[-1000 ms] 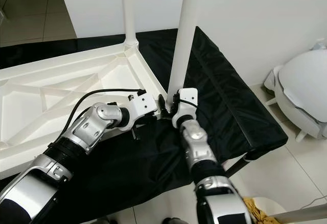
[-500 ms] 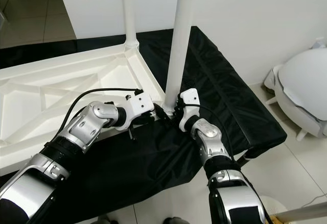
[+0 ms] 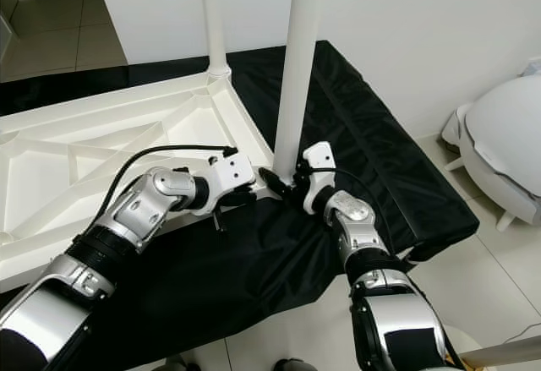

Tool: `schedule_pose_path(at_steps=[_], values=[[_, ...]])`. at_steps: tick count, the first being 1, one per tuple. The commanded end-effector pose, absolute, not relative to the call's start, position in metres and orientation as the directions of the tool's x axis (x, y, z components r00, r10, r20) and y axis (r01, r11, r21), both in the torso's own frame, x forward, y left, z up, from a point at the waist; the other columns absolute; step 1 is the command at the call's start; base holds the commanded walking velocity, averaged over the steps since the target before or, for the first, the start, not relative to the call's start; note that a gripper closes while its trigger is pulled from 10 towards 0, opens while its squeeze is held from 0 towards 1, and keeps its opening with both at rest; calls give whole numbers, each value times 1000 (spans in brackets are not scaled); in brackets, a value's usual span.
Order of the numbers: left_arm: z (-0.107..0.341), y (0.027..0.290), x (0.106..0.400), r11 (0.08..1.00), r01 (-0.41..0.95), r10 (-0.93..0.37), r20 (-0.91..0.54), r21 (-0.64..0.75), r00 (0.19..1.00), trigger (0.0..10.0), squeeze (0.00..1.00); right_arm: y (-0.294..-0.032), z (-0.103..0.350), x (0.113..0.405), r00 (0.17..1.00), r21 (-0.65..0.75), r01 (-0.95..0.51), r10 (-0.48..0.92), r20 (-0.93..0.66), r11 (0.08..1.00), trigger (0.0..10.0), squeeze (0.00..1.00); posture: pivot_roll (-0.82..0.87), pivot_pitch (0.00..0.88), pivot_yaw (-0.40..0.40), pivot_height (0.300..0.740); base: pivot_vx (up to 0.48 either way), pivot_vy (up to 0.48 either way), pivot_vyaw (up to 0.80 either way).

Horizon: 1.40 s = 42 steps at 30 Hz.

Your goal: Building children table

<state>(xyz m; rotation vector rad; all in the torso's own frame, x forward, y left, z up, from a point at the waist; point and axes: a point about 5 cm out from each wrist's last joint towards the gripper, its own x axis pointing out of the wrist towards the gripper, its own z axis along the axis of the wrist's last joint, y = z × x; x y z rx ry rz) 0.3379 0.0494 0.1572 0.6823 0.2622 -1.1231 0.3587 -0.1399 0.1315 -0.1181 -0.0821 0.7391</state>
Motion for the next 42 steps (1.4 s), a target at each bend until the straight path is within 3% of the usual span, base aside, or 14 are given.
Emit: schedule_pose_path(at_steps=[1, 7, 9, 18, 21, 31, 42], values=[[148, 53, 336, 254, 895, -709, -560, 365, 430, 10000, 0, -134, 126, 355, 710, -129, -697, 704, 22, 706, 0, 0, -17, 82, 49, 740, 0, 0, 0], [147, 53, 335, 255, 897, -709, -561, 361, 427, 10000, 0, -136, 117, 353, 757, -76, -649, 653, 24, 757, 0, 0, -18, 89, 42, 740, 0, 0, 0], [146, 53, 334, 257, 898, -710, -561, 357, 426, 10000, 0, -136, 110, 352, 824, -55, -565, 566, 6, 823, 0, 0, -21, 91, 38, 740, 0, 0, 0], [145, 52, 333, 258, 898, -711, -560, 355, 426, 10000, 0, -140, 95, 349, 949, 5, -313, 314, -22, 950, 0, 0, -25, 98, 23, 740, 0, 0, 0], [145, 52, 332, 259, 899, -711, -560, 354, 426, 10000, 0, -140, 93, 347, 965, 6, -261, 261, -32, 965, 0, 0, -25, 99, 22, 740, 0, 0, 0], [143, 49, 331, 253, 903, -714, -562, 348, 417, 10000, 0, -130, 86, 330, 991, 23, 122, -120, -63, 992, 0, 0, -46, 104, 19, 740, 0, 0, 0], [144, 48, 331, 251, 903, -717, -560, 350, 416, 10000, 0, -119, 92, 328, 992, 13, 112, -111, -62, 994, 0, 0, -46, 100, 16, 740, 0, 0, 0]])
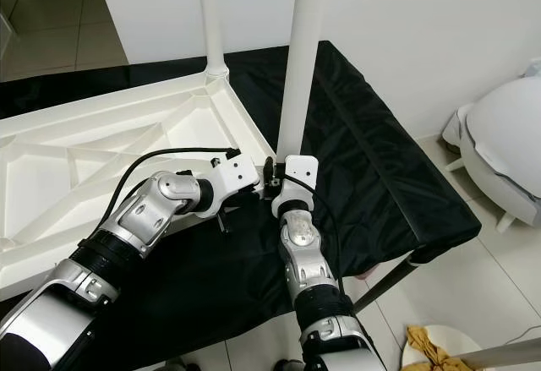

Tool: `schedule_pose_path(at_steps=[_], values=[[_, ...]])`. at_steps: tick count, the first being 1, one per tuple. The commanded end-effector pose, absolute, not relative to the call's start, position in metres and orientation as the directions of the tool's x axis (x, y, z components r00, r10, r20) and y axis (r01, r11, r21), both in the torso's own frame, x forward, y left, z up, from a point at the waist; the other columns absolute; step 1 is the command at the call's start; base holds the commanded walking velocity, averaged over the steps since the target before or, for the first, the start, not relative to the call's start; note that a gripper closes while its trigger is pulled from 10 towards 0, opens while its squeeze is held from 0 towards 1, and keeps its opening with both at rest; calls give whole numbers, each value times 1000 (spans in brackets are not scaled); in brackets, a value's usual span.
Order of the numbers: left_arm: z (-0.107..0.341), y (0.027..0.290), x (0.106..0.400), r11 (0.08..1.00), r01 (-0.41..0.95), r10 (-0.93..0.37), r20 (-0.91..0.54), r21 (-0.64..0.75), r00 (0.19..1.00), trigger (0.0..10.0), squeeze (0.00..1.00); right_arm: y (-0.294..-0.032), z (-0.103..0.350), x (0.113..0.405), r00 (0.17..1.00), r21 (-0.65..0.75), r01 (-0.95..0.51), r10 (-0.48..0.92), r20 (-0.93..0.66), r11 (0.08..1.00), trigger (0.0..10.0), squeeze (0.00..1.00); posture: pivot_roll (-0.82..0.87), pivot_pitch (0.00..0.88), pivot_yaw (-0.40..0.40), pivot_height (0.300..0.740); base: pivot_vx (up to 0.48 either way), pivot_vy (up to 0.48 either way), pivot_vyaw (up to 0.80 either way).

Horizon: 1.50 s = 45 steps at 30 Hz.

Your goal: Building children table

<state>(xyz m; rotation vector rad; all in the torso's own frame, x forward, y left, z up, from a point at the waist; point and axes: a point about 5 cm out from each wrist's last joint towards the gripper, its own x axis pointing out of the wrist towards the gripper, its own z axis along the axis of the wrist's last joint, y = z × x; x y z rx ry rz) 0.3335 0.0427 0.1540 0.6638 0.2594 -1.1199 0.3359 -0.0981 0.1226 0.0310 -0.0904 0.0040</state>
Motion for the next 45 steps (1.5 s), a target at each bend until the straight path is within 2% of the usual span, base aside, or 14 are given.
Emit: schedule_pose_path(at_steps=[1, 2, 7, 8, 17, 18, 19, 20, 40, 41, 42, 43, 44, 45], values=[[144, 48, 331, 251, 903, -717, -560, 350, 416, 10000, 0, -119, 92, 328, 992, 13, 112, -111, -62, 994, 0, 0, -46, 100, 16, 740, 0, 0, 0], [143, 50, 331, 261, 900, -713, -559, 350, 424, 10000, 0, -127, 90, 328, 988, -1, 133, -133, -80, 991, 10000, 0, -43, 95, 8, 740, 0, 0, 0], [143, 50, 332, 263, 899, -712, -559, 350, 425, 10000, 0, -129, 91, 328, 987, -9, 142, -142, -77, 990, 10000, 0, -43, 93, 6, 740, 0, 0, 0], [143, 50, 332, 264, 899, -712, -558, 350, 426, 10000, 0, -133, 96, 328, 991, -2, 127, -127, -47, 992, 10000, 1000, -45, 91, 5, 740, 0, 0, 0], [143, 48, 332, 260, 899, -714, -557, 352, 424, 10000, 0, -143, 109, 331, 999, 17, 29, -30, 28, 999, 10000, 1000, -46, 88, 6, 740, 0, 0, 0], [143, 48, 332, 259, 900, -715, -557, 352, 423, 10000, 0, -143, 111, 333, 999, 11, -29, 29, 43, 1000, 10000, 475, -45, 86, 8, 740, 0, 0, 0], [143, 48, 332, 257, 900, -715, -557, 352, 422, 10000, 0, -143, 113, 333, 996, 5, -68, 68, 52, 998, 10000, 475, -45, 86, 9, 740, 0, 0, 0], [143, 48, 332, 256, 900, -715, -558, 352, 422, 10000, 0, -143, 116, 335, 989, 16, -131, 129, 65, 991, 10000, 0, -45, 85, 10, 740, 0, 0, 0], [146, 51, 333, 247, 900, -711, -564, 359, 420, 10000, 0, -148, 128, 346, 800, -130, -588, 598, 52, 798, 10000, 0, -33, 82, 35, 740, 0, 0, 0], [146, 51, 334, 247, 900, -711, -564, 360, 421, 10000, 0, -149, 128, 348, 765, -141, -635, 643, 20, 760, 8039, 0, -30, 81, 38, 740, 0, 0, 0], [146, 51, 334, 247, 900, -711, -564, 360, 421, 10000, 0, -149, 128, 348, 765, -141, -635, 643, 20, 760, 8039, 0, -30, 81, 38, 740, 0, 0, 0], [147, 52, 334, 247, 899, -711, -564, 361, 421, 10000, 0, -149, 128, 349, 748, -144, -656, 663, 4, 741, 3098, 0, -29, 81, 40, 740, 0, 0, 0], [147, 52, 334, 246, 899, -711, -564, 361, 421, 10000, 0, -150, 128, 349, 737, -146, -669, 676, -5, 729, 3098, 0, -28, 80, 41, 740, 0, 0, 0], [147, 52, 334, 246, 899, -710, -564, 362, 421, 10000, 0, -150, 128, 350, 731, -157, -676, 683, -13, 720, 0, 0, -26, 81, 43, 740, 0, 0, 0]])
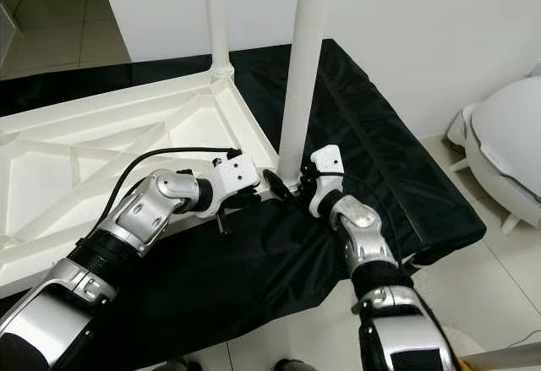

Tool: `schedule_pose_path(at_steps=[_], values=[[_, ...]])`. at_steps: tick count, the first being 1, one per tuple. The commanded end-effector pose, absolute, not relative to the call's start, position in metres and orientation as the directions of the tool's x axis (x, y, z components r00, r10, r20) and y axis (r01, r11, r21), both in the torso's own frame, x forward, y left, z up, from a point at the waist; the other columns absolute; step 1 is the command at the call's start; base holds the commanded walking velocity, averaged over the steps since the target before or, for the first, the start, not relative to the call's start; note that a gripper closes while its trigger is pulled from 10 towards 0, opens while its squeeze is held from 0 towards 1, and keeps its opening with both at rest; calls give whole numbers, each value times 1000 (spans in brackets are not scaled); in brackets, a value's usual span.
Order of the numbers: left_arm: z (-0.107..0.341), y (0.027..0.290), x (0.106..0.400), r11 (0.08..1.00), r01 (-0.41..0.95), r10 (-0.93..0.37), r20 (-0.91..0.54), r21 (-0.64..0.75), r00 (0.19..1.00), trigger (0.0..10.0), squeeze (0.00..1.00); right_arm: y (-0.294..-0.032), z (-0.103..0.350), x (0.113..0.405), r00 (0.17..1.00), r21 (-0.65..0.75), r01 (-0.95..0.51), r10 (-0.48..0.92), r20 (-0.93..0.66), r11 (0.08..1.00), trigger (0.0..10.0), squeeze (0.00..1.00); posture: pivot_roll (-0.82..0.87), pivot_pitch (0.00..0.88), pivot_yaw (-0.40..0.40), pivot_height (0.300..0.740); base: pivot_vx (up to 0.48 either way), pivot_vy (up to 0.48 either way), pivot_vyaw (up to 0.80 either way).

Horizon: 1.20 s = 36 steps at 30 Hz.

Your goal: Building children table

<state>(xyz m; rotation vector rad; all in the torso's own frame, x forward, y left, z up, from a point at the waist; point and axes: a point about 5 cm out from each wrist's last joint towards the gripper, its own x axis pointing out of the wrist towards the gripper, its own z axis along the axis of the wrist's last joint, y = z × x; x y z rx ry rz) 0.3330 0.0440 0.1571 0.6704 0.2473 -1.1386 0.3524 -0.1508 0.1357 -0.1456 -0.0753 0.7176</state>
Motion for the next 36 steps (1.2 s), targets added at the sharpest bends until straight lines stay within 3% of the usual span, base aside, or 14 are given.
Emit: schedule_pose_path(at_steps=[1, 17, 30, 36], values=[[147, 52, 333, 245, 899, -710, -565, 362, 421, 10000, 0, -150, 129, 350, 729, -164, -678, 685, -16, 717, 0, 0, -26, 81, 43, 740, 0, 0, 0], [147, 52, 333, 239, 902, -711, -568, 359, 414, 10000, 0, -150, 129, 350, 676, -174, -728, 737, -17, 663, 0, 0, -28, 82, 46, 740, 0, 0, 0], [145, 51, 332, 240, 904, -713, -568, 354, 412, 10000, 0, -155, 98, 349, 892, -82, -451, 444, -88, 889, 0, 0, -35, 84, 29, 740, 0, 0, 0], [145, 50, 331, 240, 904, -713, -568, 353, 411, 10000, 0, -154, 95, 349, 936, -45, -345, 340, -93, 938, 0, 0, -38, 81, 23, 740, 0, 0, 0]])
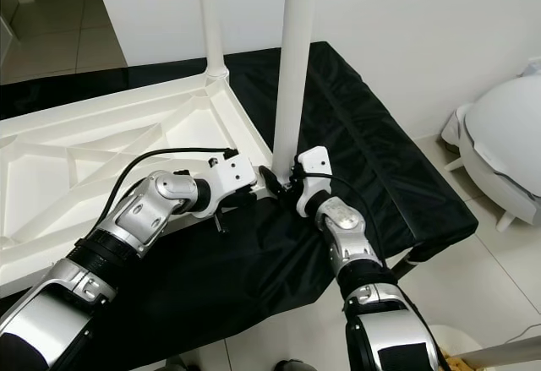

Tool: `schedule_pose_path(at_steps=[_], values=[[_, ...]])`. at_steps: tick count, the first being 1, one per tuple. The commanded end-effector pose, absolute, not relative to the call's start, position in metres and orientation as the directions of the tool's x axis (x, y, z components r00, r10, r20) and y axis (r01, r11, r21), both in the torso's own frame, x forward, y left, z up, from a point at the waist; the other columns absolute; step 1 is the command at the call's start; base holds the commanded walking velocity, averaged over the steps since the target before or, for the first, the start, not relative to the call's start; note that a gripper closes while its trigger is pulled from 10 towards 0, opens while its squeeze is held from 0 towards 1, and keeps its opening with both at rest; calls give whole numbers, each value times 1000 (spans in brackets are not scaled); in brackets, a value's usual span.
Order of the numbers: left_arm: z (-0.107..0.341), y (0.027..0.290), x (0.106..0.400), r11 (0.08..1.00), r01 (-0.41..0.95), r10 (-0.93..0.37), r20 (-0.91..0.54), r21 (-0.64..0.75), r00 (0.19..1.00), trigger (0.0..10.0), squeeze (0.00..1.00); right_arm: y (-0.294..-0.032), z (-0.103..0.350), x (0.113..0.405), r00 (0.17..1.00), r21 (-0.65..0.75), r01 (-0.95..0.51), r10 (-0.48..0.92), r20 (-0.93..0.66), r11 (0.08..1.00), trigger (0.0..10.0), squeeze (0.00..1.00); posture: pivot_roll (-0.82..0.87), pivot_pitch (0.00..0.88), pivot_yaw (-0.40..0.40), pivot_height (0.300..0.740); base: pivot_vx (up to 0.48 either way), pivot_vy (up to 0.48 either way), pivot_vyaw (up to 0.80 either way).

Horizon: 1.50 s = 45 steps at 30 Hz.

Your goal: Building children table

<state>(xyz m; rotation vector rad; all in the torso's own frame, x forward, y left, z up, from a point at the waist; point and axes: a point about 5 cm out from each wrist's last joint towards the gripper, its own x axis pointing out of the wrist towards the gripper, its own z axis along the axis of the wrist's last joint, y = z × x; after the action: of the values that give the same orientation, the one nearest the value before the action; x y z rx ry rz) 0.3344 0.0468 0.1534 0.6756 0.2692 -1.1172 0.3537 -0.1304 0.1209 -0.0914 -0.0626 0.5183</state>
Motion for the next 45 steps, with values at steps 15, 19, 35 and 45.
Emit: schedule_pose_path(at_steps=[15, 19, 35, 45], values=[[141, 48, 329, 239, 906, -715, -568, 348, 407, 10000, 0, -133, 84, 332, 995, -18, 58, -59, -84, 998, 0, 0, -36, 72, -4, 740, 0, 0, 0], [140, 44, 327, 232, 909, -721, -567, 346, 399, 10000, 0, -122, 89, 330, 996, -4, 46, -46, -71, 999, 0, 0, -44, 65, -11, 740, 0, 0, 0], [141, 42, 328, 229, 908, -722, -565, 350, 399, 10000, 0, -146, 102, 335, 997, -44, -82, 82, -16, 996, 10000, 1000, -45, 56, -13, 740, 0, 0, 0], [142, 43, 329, 225, 908, -721, -567, 353, 398, 10000, 0, -147, 115, 342, 906, -122, -418, 422, 14, 900, 10000, 0, -39, 58, -1, 740, 0, 0, 0]])
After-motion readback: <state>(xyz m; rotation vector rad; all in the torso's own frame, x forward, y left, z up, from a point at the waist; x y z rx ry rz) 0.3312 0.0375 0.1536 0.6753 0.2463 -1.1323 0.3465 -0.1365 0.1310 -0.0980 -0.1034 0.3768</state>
